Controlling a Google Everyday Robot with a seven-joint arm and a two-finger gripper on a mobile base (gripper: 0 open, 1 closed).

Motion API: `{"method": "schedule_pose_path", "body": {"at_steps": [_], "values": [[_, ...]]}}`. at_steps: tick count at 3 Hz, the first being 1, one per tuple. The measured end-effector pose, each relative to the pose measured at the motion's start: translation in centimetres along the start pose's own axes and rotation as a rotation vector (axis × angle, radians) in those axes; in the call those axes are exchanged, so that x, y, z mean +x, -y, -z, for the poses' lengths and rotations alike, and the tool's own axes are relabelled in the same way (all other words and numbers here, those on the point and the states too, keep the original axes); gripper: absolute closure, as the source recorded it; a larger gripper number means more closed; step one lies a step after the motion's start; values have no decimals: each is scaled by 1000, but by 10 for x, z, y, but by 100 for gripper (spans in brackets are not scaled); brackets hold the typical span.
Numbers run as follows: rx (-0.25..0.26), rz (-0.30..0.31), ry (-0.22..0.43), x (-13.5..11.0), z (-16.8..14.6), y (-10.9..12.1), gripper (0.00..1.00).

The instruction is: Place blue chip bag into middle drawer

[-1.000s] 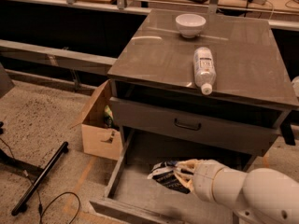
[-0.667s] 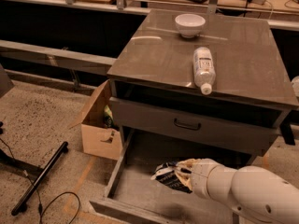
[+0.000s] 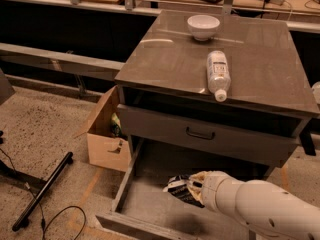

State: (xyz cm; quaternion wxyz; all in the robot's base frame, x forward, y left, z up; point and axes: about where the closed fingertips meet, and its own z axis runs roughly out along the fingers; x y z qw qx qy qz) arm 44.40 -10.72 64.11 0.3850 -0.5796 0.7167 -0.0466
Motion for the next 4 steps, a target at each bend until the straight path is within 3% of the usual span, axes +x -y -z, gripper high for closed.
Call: {"method": "schedule_pose_path", "body": {"at_steps": [1,2,3,4], "values": [[-4,14,-30,1,-13,-16,12],[7,18,-32,-6,-22,-21,0],[13,19,-33,-7,-22,-20,0],[67,20,-46,-3,-13,-9,0]]}}
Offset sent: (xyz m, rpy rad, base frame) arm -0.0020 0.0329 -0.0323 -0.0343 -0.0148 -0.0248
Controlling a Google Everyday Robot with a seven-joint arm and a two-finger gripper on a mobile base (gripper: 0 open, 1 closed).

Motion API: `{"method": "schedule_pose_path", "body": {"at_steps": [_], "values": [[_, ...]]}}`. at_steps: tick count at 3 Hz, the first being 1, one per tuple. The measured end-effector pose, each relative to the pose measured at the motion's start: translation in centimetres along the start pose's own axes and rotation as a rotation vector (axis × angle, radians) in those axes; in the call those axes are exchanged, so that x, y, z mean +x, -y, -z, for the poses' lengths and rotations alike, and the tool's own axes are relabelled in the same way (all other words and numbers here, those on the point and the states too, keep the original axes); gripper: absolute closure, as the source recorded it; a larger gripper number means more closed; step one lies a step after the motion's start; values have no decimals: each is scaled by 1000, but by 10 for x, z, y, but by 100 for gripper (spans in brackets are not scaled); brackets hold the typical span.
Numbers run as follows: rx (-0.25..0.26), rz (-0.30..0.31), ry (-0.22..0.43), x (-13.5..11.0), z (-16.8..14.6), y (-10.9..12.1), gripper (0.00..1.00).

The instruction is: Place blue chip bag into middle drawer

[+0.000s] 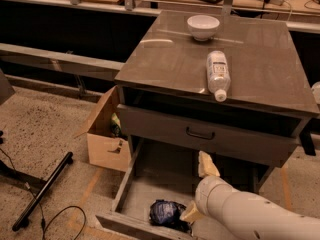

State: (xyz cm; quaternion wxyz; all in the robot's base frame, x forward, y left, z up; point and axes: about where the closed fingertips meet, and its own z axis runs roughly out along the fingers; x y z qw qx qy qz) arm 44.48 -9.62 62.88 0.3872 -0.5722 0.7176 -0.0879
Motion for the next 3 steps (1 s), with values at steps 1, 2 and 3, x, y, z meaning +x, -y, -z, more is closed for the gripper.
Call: {"method": "schedule_pose_path", "body": {"at_steps": [1,2,3], "values": [[93,44,-69,20,20,23,0],[129,55,-119,42,30,40,0],[125,55,-111,37,28,39,0]]}}
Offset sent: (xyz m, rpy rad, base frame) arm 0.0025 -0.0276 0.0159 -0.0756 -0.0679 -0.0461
